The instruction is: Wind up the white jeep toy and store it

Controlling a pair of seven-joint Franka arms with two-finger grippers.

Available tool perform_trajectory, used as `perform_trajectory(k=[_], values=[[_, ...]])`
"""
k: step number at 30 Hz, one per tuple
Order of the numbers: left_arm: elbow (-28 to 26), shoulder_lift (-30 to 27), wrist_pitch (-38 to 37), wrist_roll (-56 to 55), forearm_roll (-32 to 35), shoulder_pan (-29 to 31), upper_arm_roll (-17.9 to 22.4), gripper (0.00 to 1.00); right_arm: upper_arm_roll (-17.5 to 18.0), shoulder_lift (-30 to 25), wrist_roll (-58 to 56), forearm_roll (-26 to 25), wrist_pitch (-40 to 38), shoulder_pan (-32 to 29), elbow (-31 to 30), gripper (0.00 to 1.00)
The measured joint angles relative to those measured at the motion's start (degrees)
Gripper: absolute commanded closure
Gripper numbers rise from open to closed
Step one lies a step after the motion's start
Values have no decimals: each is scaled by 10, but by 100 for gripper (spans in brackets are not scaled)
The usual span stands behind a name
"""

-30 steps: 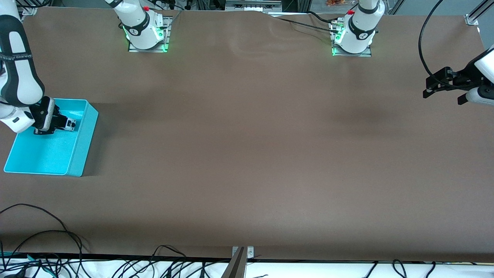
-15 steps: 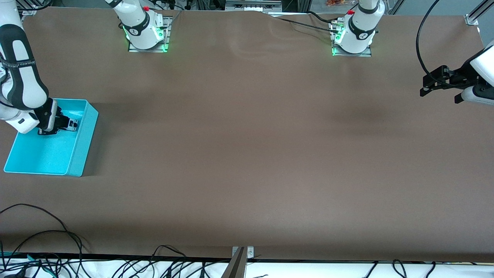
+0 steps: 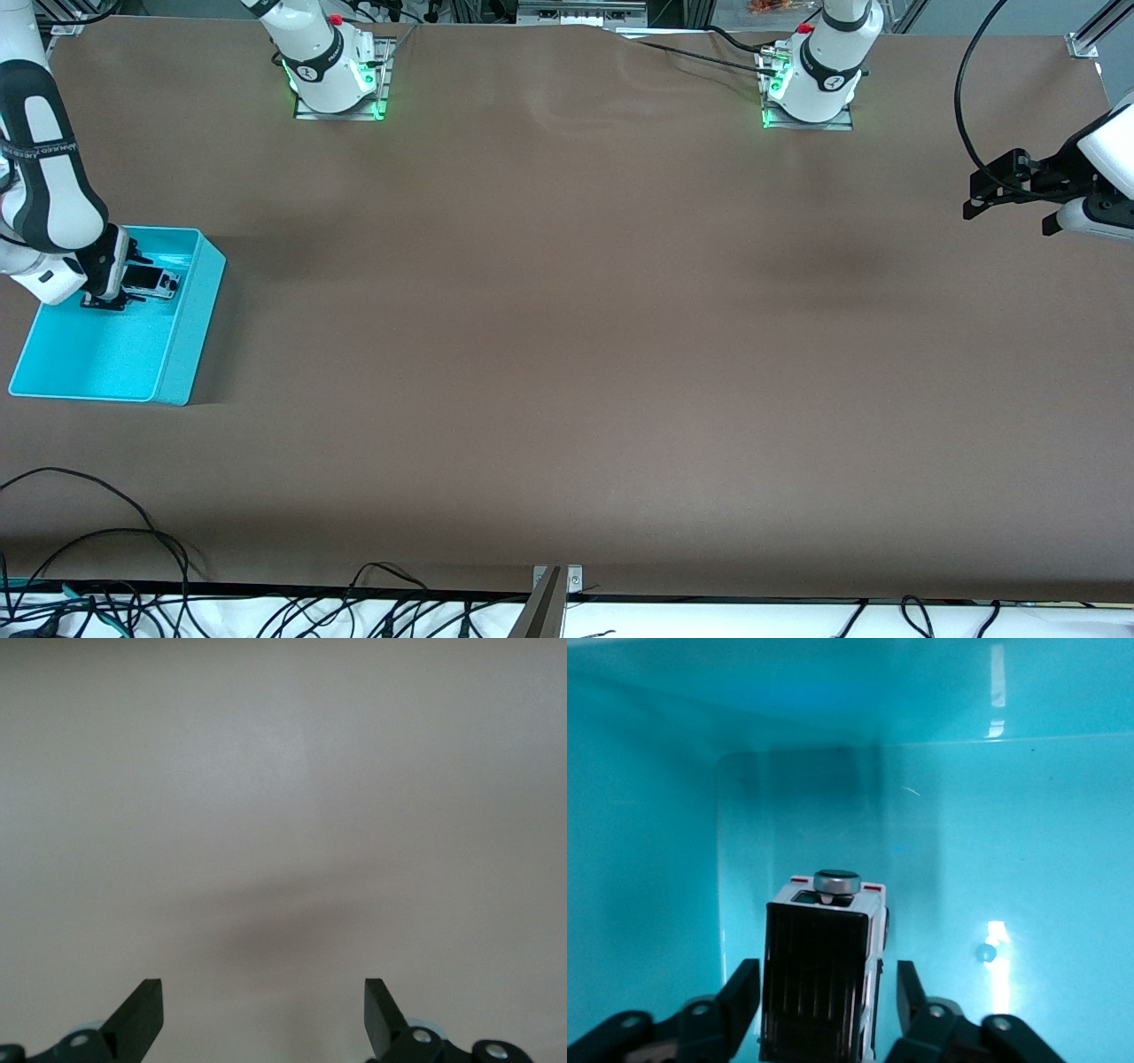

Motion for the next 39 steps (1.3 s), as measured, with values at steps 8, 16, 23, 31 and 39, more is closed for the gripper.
perform_trajectory(k=[8, 16, 23, 31, 39], values=[[0, 0, -4, 0, 0, 0, 0, 0, 2, -2, -3, 0, -24, 0, 24, 0], [0, 0, -6, 0, 0, 0, 0, 0, 11, -16, -3, 1, -145, 2, 107, 0], [0, 0, -6, 0, 0, 0, 0, 0, 39, -51, 48, 4, -230, 3, 169, 0], [0, 0, -6, 0, 0, 0, 0, 0, 93, -93, 225, 4, -310, 4, 212, 0], [0, 0, -7, 0, 0, 0, 0, 0, 147, -125, 452, 4, -360, 6, 245, 0]])
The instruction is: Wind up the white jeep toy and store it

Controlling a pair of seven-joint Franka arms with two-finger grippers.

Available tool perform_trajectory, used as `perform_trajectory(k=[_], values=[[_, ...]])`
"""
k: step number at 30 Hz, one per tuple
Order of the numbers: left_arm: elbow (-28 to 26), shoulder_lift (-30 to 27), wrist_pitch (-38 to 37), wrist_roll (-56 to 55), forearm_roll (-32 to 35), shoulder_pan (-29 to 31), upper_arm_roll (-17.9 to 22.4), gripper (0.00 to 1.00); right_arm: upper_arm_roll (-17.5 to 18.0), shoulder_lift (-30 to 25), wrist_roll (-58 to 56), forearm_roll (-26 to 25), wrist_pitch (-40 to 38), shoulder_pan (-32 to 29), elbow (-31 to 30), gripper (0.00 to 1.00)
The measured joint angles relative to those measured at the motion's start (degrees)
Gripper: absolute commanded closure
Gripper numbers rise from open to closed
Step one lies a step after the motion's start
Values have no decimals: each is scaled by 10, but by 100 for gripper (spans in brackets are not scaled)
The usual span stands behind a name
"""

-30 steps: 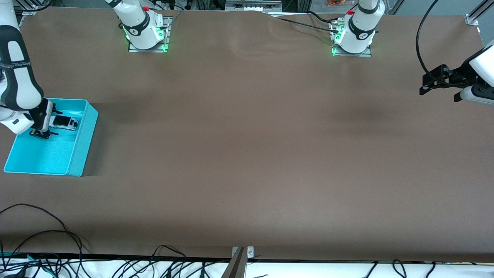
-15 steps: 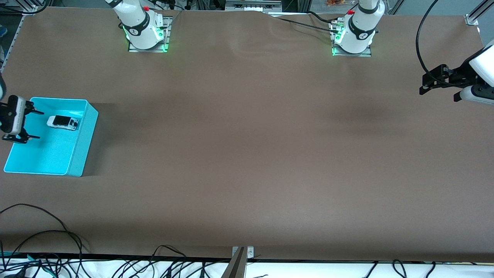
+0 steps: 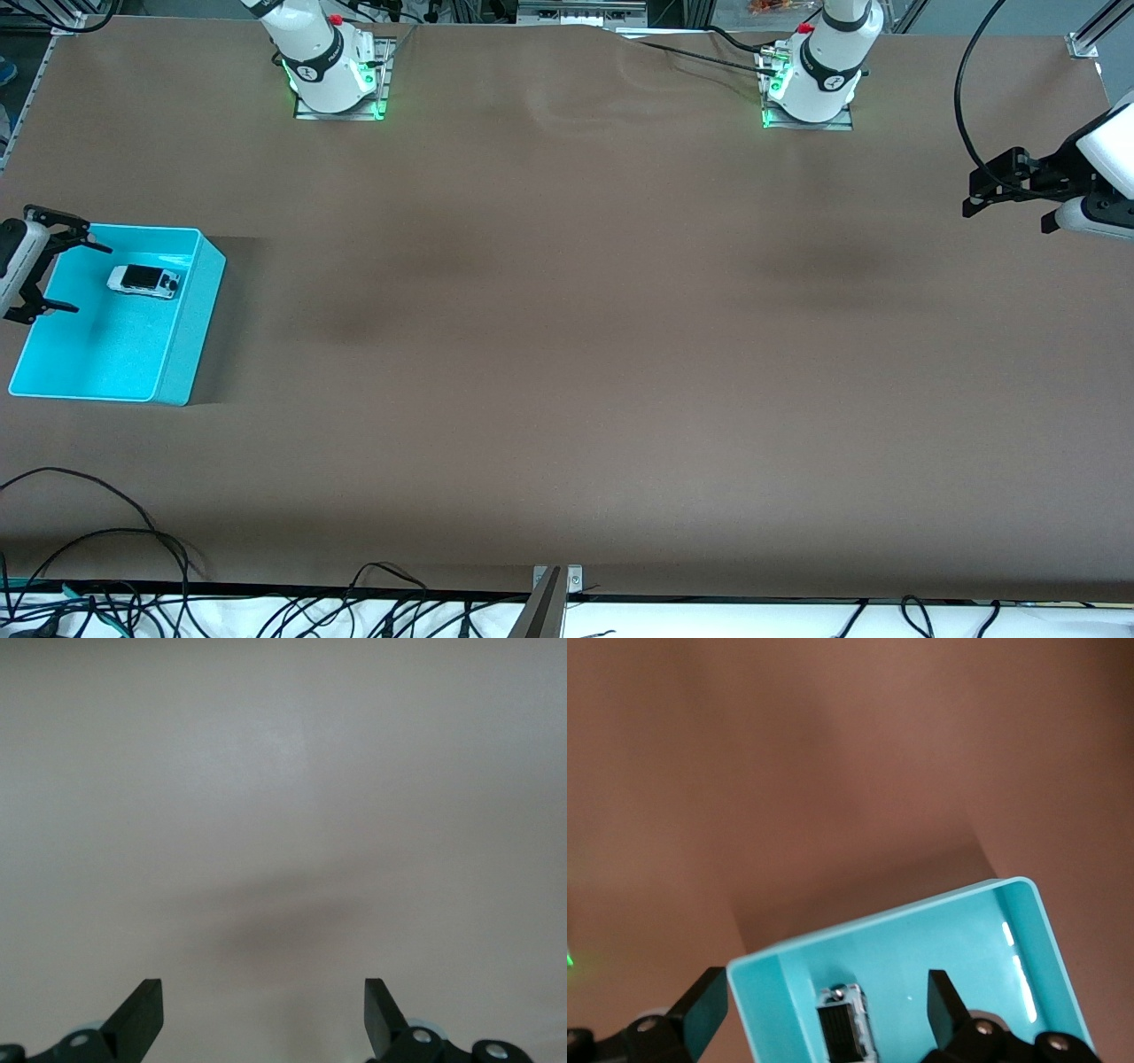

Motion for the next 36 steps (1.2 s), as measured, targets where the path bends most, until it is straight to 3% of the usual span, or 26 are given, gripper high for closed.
perform_trajectory(k=[13, 21, 27, 36], values=[[0, 0, -1, 0, 0, 0, 0, 0, 74, -7, 400, -13, -75, 3, 105, 0], [0, 0, -2, 0, 0, 0, 0, 0, 84, -6, 578, -43, -78, 28, 116, 0], [0, 1, -2, 0, 0, -1, -1, 0, 86, -5, 654, -90, -96, 63, 116, 0], [1, 10, -1, 0, 0, -2, -1, 0, 84, -4, 681, -92, -108, 67, 116, 0]])
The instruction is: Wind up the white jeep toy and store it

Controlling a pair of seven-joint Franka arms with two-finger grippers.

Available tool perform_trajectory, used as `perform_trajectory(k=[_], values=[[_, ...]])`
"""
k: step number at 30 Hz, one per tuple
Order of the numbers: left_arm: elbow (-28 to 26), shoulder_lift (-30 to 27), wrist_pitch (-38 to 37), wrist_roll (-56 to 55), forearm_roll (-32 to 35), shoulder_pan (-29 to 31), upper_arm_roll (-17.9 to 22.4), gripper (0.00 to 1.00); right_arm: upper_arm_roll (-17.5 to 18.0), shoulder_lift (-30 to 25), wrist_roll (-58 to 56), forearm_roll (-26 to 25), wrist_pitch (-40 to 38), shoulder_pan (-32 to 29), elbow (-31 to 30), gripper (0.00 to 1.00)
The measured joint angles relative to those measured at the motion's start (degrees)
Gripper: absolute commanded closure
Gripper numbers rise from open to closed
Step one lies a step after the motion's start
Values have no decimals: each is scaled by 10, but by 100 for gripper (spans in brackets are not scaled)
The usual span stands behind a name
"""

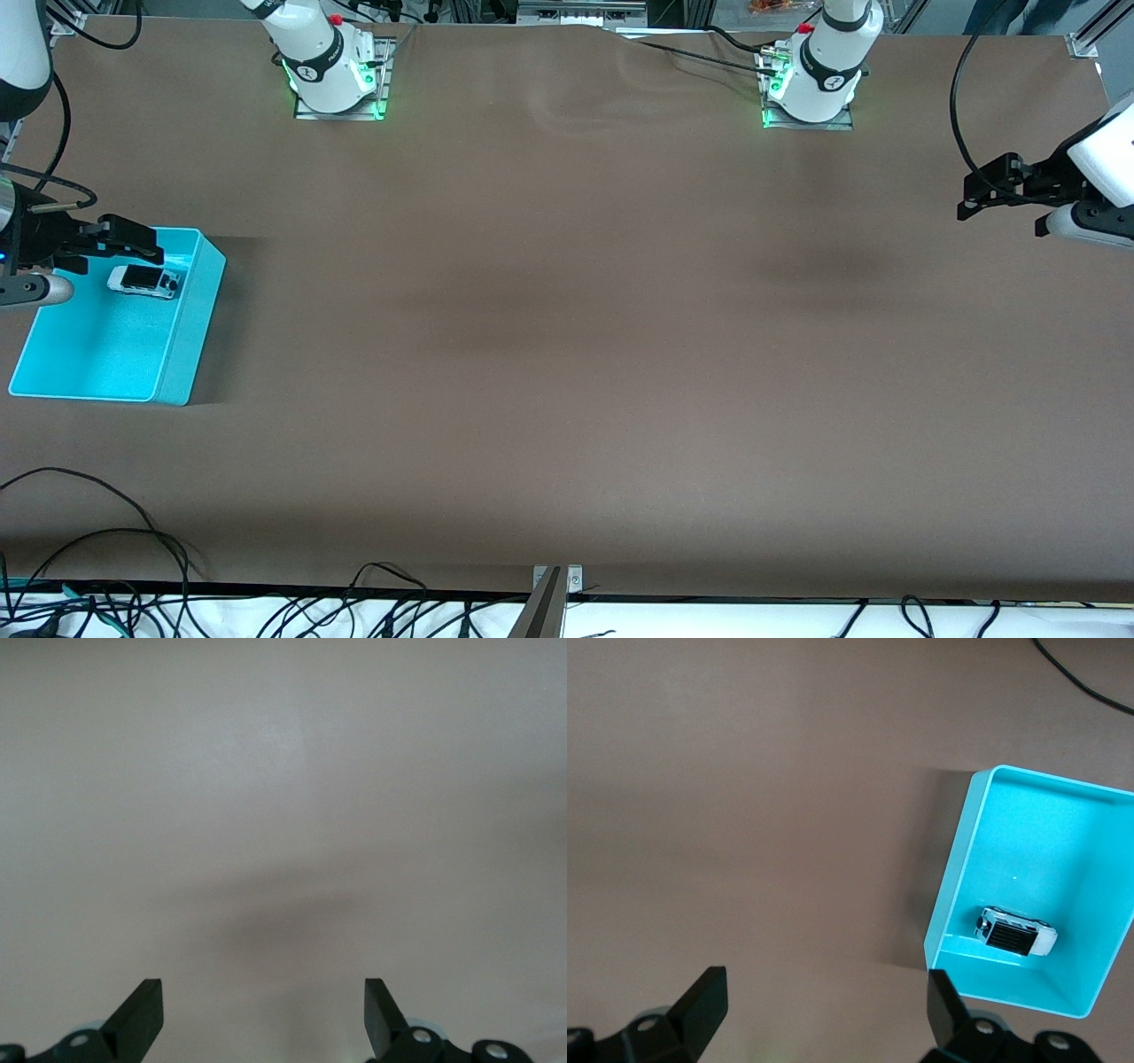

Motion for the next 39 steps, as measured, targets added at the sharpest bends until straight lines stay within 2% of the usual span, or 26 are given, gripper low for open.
perform_trajectory(k=[12, 39], values=[[10, 3, 0, 0, 0, -1, 0, 0, 3, -16, 84, 0, -15, 1, -9, 0], [22, 10, 0, 0, 0, -8, -2, 0, 3, -20, 88, 0, -14, 2, -14, 0]])
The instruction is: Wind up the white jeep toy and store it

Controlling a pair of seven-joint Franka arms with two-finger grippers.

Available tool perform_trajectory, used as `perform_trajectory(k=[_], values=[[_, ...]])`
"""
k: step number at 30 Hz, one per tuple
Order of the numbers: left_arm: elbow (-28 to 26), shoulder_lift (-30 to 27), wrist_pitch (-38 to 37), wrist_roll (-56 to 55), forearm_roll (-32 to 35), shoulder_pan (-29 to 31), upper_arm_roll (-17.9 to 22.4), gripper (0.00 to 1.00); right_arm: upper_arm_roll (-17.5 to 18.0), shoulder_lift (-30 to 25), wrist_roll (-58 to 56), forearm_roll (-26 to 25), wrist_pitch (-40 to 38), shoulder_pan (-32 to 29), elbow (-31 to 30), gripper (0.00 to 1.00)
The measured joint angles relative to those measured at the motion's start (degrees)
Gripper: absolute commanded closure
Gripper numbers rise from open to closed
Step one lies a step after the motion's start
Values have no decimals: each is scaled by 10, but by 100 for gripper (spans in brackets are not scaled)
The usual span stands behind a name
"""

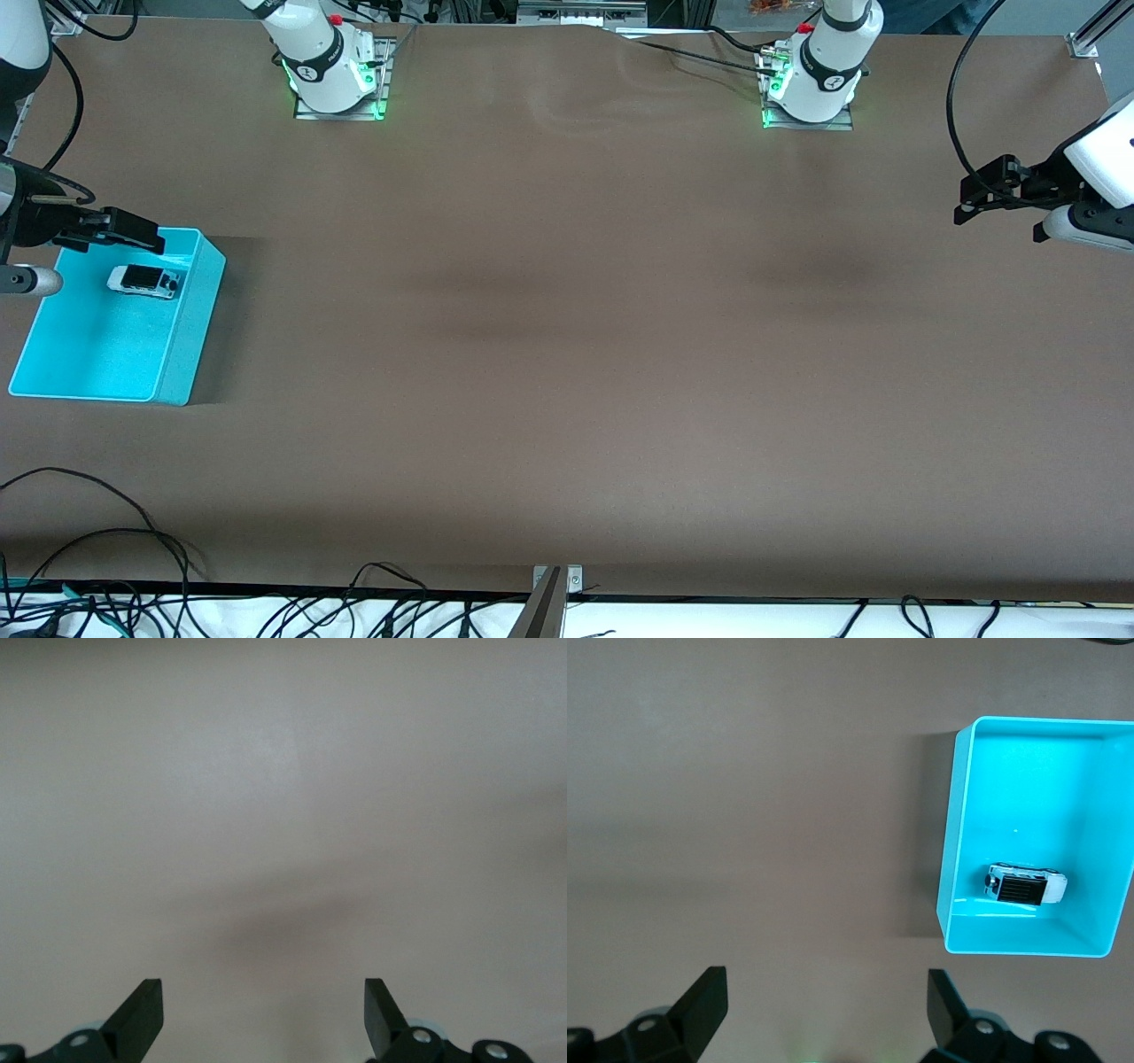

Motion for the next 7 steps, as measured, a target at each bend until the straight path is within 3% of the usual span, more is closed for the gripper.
perform_trajectory(k=[7], values=[[0, 1, 0, 0, 0, 1, 0, 0, 0, 0, 0, 0, 0, 0, 0, 0]])
